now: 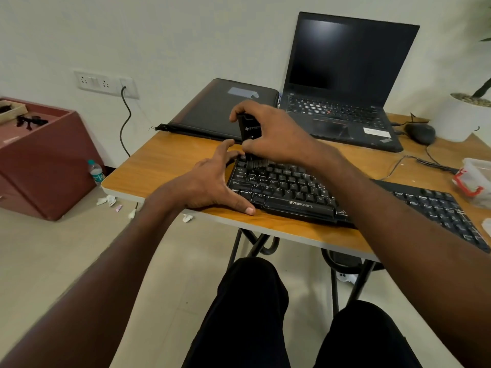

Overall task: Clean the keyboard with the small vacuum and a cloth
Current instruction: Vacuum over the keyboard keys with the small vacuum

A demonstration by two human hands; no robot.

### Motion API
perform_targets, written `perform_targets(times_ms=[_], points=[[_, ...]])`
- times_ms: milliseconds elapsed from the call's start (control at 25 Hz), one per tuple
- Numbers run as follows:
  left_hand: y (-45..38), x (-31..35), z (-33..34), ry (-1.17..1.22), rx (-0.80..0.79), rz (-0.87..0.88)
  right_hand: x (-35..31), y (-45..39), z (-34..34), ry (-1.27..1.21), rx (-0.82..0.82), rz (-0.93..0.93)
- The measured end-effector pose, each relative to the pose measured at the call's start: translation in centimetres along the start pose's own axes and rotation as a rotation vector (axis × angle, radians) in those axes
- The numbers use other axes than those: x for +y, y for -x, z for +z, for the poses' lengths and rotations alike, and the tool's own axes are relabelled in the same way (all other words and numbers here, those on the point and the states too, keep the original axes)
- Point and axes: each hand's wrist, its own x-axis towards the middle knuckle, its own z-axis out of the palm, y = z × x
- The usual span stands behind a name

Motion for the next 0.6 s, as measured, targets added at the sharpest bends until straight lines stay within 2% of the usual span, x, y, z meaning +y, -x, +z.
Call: perform_targets(times_ms=[120,280,360,440,520,600], points=[[0.1,0.0,0.1,0.010,0.019,0.041,-1.0,0.1,1.3,0.004,0.024,-0.017],[0.2,0.1,0.0,0.009,0.015,0.064,-1.4,-0.2,0.9,-0.018,-0.123,-0.086],[0.1,0.0,0.1,0.001,0.023,0.054,-1.7,-0.7,0.8,0.052,-0.075,-0.055],[0.1,-0.2,0.1,0.014,0.026,0.050,-1.9,-0.2,1.1,-0.023,-0.059,-0.064],[0.1,-0.2,0.1,0.016,0.017,0.048,-1.4,0.6,-0.2,-0.086,-0.127,-0.040],[0.1,-0.1,0.2,0.003,0.013,0.025,-0.9,0.6,-2.0,-0.014,-0.226,0.016]])
